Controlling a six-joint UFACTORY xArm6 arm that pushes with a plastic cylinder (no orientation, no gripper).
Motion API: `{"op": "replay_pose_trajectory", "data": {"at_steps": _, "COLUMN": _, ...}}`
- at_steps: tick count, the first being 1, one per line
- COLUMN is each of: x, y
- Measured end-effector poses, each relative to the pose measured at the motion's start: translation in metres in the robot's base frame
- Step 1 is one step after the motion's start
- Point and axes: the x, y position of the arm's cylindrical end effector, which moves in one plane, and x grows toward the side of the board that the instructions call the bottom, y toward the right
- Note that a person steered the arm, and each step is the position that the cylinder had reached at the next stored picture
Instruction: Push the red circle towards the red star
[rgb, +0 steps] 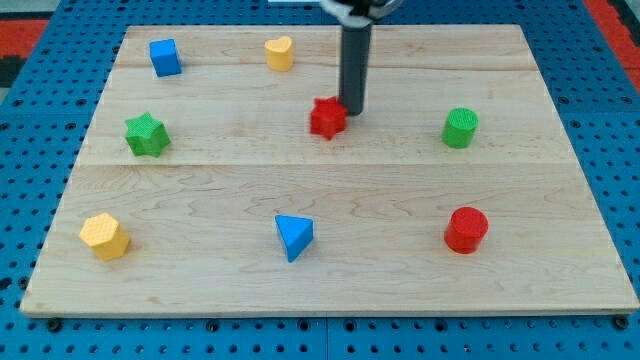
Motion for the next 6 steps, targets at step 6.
{"op": "replay_pose_trajectory", "data": {"at_steps": 6, "x": 0.171, "y": 0.085}}
